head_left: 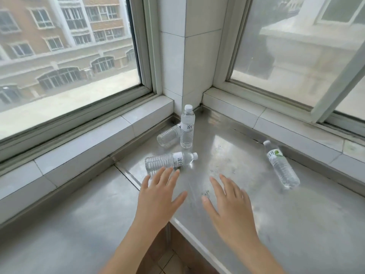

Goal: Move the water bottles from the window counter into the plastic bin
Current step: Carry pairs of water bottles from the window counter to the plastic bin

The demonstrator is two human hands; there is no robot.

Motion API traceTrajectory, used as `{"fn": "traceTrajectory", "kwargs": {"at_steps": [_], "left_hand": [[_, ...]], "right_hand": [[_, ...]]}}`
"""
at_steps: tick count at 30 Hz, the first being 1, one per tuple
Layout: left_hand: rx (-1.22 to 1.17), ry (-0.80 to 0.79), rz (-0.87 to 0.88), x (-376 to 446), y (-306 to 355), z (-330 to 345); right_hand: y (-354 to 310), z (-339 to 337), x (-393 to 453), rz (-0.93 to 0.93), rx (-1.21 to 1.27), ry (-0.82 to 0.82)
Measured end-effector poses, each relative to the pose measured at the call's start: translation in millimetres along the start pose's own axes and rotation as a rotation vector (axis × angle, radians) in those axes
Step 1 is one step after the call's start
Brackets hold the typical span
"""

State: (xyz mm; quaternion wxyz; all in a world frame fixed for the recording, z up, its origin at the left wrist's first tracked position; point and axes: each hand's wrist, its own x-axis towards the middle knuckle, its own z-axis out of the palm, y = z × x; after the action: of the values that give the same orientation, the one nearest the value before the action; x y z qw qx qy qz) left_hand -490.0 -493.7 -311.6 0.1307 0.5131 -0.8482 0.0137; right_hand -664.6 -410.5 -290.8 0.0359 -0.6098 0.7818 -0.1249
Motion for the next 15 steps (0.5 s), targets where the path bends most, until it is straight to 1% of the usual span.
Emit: {"fn": "traceTrajectory", "kwargs": {"at_steps": [6, 10, 12, 15], "left_hand": [[0.024, -0.043, -0.055, 68, -6, 31], [0.023, -0.075, -0.084, 101, -25, 54], [0.02, -0.142, -0.097, 117, -34, 69], [0.054, -0.289, -0.108, 140, -47, 94]], "right_hand": [[11, 22, 95, -0.082, 0.036, -0.045], [9, 42, 143, -0.14, 0.045, -0.086], [8, 52, 164, -0.142, 0.056, -0.092], [6, 70, 193, -0.107, 0.066, -0.098]]}}
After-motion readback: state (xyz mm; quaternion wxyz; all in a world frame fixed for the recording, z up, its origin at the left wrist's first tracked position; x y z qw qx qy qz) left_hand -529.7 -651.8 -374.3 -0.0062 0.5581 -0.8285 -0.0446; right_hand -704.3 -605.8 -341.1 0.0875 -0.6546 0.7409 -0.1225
